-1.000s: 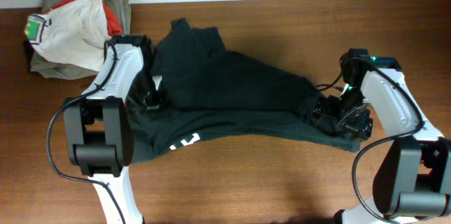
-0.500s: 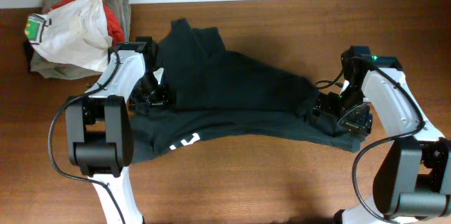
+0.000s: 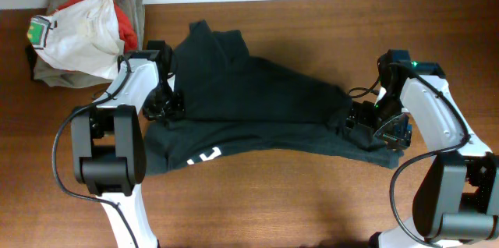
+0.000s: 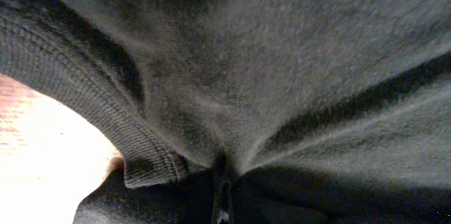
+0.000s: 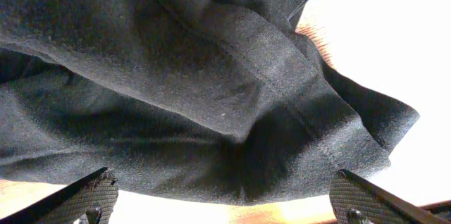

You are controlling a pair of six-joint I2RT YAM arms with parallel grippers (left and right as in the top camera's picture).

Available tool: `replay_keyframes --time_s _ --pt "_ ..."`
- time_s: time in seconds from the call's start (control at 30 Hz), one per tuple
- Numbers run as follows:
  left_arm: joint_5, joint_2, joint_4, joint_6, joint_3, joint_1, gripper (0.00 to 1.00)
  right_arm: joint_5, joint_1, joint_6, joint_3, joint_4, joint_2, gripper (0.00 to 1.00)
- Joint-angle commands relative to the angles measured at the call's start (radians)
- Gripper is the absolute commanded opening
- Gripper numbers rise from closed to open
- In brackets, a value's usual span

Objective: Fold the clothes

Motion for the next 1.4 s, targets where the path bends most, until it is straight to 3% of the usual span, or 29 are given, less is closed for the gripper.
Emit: replay_keyframes --time_s 0.0,0.1,0.2,0.23,0.3,0.37,0.4,0.47,0.53,0.63,0.73,0.83,0.87,0.9,0.93,0.97,1.0,1.07,1.1,1.13,1.2,1.3,1.33,1.37 --pt "-0.022 -0.060 -0.071 -0.001 0.132 0.005 0.00 0.005 -0.002 -0.009 0.016 0.000 -0.028 1.00" --pt "-0.026 -0.171 -0.164 -0.001 0.258 0.005 0.03 0.001 -0.002 -0.009 0.014 0.000 -0.028 1.00" --pt "-0.025 -0.225 -0.241 -0.001 0.255 0.005 0.05 0.001 -0.002 -0.009 0.014 0.000 -0.028 0.99" --pt "-0.025 -0.225 -0.241 0.000 0.229 0.005 0.15 0.001 -0.002 -0.009 0.014 0.000 -0.028 0.99" --pt "-0.026 -0.224 -0.204 -0.001 0.171 0.005 0.04 -0.006 -0.002 -0.009 0.014 0.000 -0.028 0.99" --pt "-0.030 -0.224 -0.129 -0.001 0.097 0.005 0.06 -0.036 -0.002 -0.010 0.014 0.000 -0.028 0.99" --pt "-0.032 -0.224 -0.079 -0.001 0.041 0.005 0.21 -0.040 -0.002 -0.010 0.014 0.000 -0.028 0.99" --pt "-0.001 -0.224 -0.094 0.000 0.025 0.005 0.25 -0.052 -0.001 -0.010 0.014 0.000 -0.028 0.99" --pt "0.215 -0.224 -0.099 0.124 0.018 -0.020 0.29 -0.051 -0.001 -0.010 0.014 0.005 -0.028 0.99" --pt "0.196 -0.224 -0.066 0.126 -0.053 -0.090 0.51 -0.051 -0.001 -0.010 0.014 0.008 -0.028 1.00" --pt "0.200 -0.223 0.039 0.100 -0.197 -0.139 0.57 -0.074 -0.001 -0.010 0.010 0.003 -0.028 0.99" --pt "0.200 -0.221 0.060 0.100 -0.249 -0.139 0.70 -0.098 0.014 -0.010 -0.055 0.011 -0.027 0.99" --pt "0.196 -0.218 0.064 0.100 -0.256 -0.138 0.80 -0.105 0.031 -0.010 -0.079 0.023 -0.026 0.99" --pt "0.188 -0.205 0.074 0.100 -0.256 -0.137 0.81 -0.121 0.058 -0.009 -0.110 0.071 -0.026 0.99" --pt "0.189 -0.190 0.082 0.100 -0.256 -0.137 0.80 -0.127 0.077 -0.009 -0.123 0.115 -0.025 0.99" --pt "0.189 -0.171 0.081 0.100 -0.256 -0.137 0.69 -0.126 0.098 -0.009 -0.127 0.162 -0.017 0.99" --pt "0.189 -0.160 0.078 0.100 -0.256 -0.137 0.56 -0.126 0.114 -0.010 -0.127 0.209 -0.004 1.00" --pt "0.188 -0.159 0.068 0.100 -0.256 -0.137 0.07 -0.131 0.119 -0.026 -0.128 0.278 0.029 0.98" --pt "0.188 -0.159 0.056 0.100 -0.256 -0.137 0.00 -0.132 0.119 -0.037 -0.128 0.304 0.053 0.92" --pt "0.188 -0.159 0.043 0.100 -0.256 -0.137 0.00 -0.134 0.119 -0.052 -0.128 0.319 0.074 0.76" --pt "0.188 -0.159 0.040 0.100 -0.256 -0.130 0.00 -0.131 0.119 -0.066 -0.128 0.351 0.113 0.72" --pt "0.188 -0.159 0.029 0.100 -0.256 -0.126 0.00 -0.064 0.115 -0.062 -0.127 0.396 0.153 0.18" --pt "0.188 -0.159 0.029 0.100 -0.256 -0.126 0.00 0.008 0.099 -0.043 -0.113 0.416 0.153 0.04" --pt "0.189 -0.159 0.033 0.100 -0.256 -0.126 0.00 0.053 0.065 -0.042 -0.063 0.431 0.153 0.04"
